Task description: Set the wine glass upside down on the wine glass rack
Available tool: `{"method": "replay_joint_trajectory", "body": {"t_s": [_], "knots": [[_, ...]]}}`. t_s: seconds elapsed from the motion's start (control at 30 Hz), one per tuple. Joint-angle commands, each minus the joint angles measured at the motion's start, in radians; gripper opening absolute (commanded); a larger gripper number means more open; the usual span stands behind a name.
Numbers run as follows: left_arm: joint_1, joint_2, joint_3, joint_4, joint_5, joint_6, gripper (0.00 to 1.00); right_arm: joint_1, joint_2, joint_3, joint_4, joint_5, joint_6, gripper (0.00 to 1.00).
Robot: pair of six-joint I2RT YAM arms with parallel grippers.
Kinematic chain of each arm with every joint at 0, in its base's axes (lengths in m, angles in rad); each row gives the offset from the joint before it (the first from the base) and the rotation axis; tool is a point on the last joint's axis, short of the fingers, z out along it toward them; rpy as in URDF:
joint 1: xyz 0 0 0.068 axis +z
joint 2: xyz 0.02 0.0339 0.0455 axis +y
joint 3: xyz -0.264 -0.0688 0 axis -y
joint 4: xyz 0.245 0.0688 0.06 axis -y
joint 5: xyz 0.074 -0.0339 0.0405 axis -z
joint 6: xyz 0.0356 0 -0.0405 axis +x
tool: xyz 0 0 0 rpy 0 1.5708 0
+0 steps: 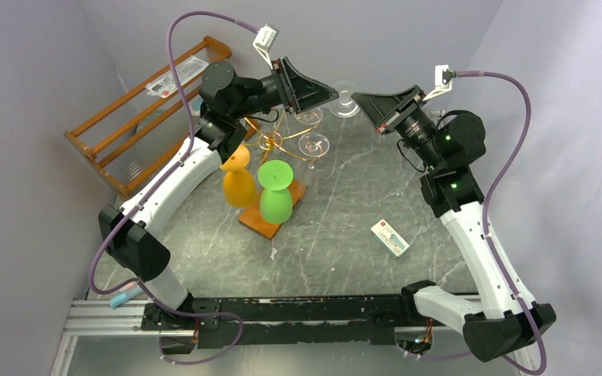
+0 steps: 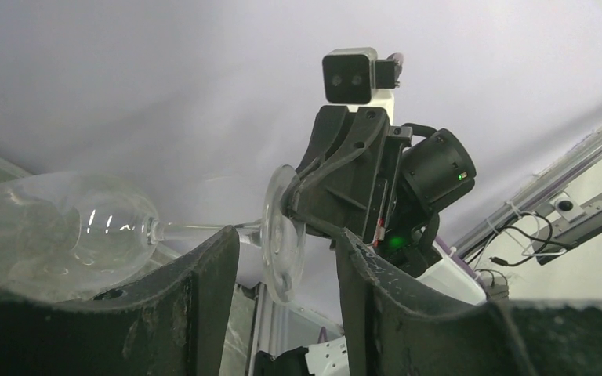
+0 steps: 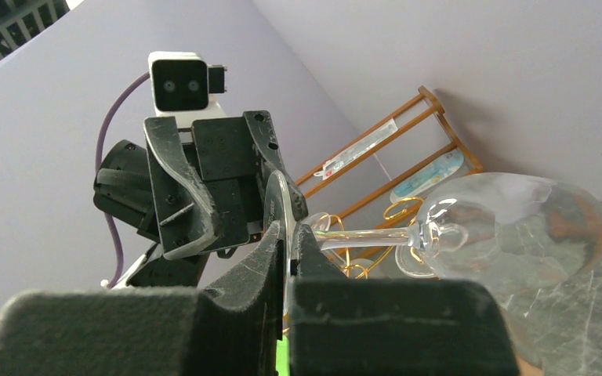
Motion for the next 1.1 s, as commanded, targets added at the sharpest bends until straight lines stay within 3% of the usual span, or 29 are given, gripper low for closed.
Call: {"method": "replay_joint_trajectory", "body": {"t_s": [0.0, 0.2, 0.33, 0.43, 0.57, 0.67, 0.8, 1.07], "knots": [[-0.012, 0.008, 0.036, -0.031, 0.001, 0.039, 0.52, -0.001, -0.001, 0.037, 0.081, -0.022, -0.015, 0.00], [-0.024, 0.020, 0.061, -0.086, -0.005, 0.080, 0.29, -0.001, 0.014, 0.046, 0.071, -0.019, -0.019, 0.00], [-0.023, 0.023, 0.088, -0.106, 0.002, 0.102, 0.07, -0.001, 0.016, 0.039, 0.079, -0.026, -0.016, 0.00], [-0.012, 0.030, 0.115, -0.127, -0.021, 0.121, 0.05, -0.002, 0.007, 0.025, 0.079, 0.000, -0.015, 0.08], [0.036, 0.059, 0.145, -0.076, -0.015, 0.053, 0.05, -0.001, -0.014, 0.031, 0.035, 0.042, -0.053, 0.50], [0.084, 0.072, 0.148, -0.035, -0.031, 0.014, 0.05, -0.002, -0.038, 0.053, -0.031, 0.080, -0.127, 0.67], [0.149, 0.086, 0.149, -0.015, -0.055, -0.032, 0.05, -0.002, -0.074, 0.071, -0.122, 0.139, -0.203, 0.73], [0.287, 0.065, 0.108, -0.138, -0.204, -0.077, 0.05, -0.002, -0.169, -0.008, -0.151, 0.164, -0.226, 0.74]]}}
